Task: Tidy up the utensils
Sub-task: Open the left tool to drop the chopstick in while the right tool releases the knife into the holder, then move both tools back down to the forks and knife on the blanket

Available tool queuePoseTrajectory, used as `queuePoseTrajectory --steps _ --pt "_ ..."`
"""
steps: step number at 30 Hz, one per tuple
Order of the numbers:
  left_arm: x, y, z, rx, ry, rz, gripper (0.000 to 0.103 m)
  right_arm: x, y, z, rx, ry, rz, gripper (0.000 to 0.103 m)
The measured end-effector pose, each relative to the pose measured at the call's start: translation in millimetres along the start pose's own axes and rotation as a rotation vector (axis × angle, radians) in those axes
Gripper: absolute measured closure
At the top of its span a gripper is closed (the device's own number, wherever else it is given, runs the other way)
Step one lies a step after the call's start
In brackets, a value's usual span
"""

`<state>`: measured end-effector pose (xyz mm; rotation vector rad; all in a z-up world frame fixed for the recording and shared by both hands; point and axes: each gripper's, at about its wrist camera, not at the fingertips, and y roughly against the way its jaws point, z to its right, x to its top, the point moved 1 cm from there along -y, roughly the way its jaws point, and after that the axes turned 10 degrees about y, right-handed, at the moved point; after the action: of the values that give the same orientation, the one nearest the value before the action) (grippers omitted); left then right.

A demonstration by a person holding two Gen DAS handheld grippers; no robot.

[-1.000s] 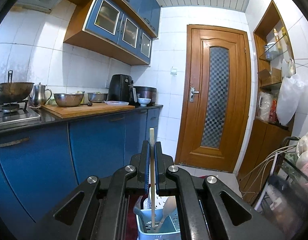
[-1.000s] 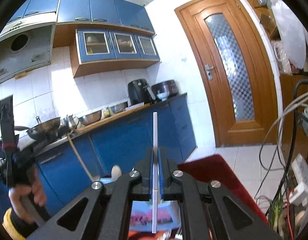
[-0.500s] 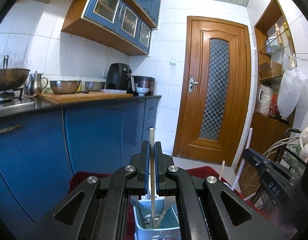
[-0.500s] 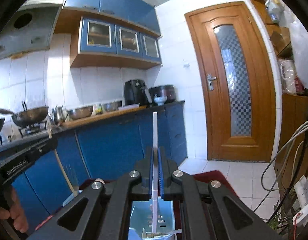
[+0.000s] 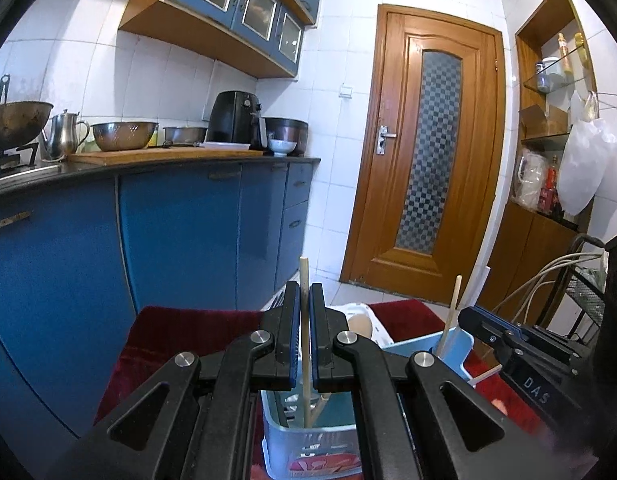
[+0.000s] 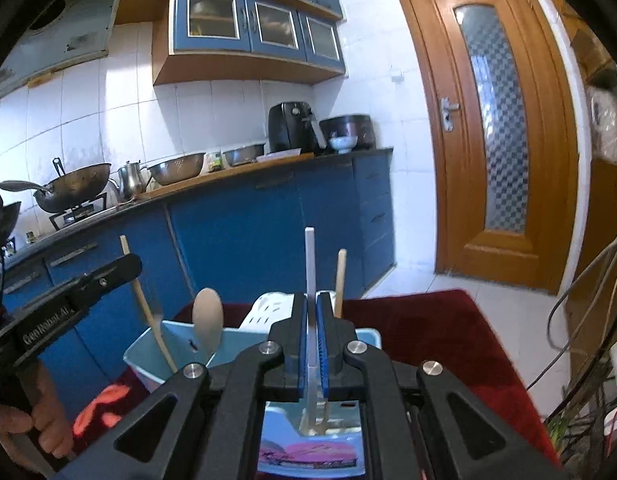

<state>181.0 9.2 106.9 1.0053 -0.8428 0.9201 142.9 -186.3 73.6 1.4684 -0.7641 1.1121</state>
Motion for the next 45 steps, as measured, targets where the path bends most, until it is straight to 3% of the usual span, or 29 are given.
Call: queuePoseTrajectory --steps 3,7,14,22,36,45 --pt "-2.7 -2.7 -1.1 0.001 0.005 -0.03 0.1 1.0 0.7 0.7 0.007 -0.007 -0.009 0.094" --pt "-4.7 -5.2 -1.8 -0.008 0.02 -0.068 0.083 3.3 9.0 2.1 0.026 -0.024 0.009 0.076" --pt "-0.8 7.1 -0.3 -0.019 0.027 -0.074 0.077 11.8 29.6 2.0 0.032 -0.044 0.049 0.075" --pt "-1.2 36.7 5.1 -0.027 0.021 -0.085 0.076 12.6 57.1 2.4 0.053 -0.086 0.037 0.074" --pt "-20.3 86.6 3.6 -0.01 0.002 -0.136 0.072 -14.6 98.6 -9.4 0.058 -0.074 -0.069 0.069" --pt "-48.4 102.9 -12.5 0.018 0.031 -0.218 0.072 -41.2 117.3 -21.3 0.061 -0.058 -0.131 0.066"
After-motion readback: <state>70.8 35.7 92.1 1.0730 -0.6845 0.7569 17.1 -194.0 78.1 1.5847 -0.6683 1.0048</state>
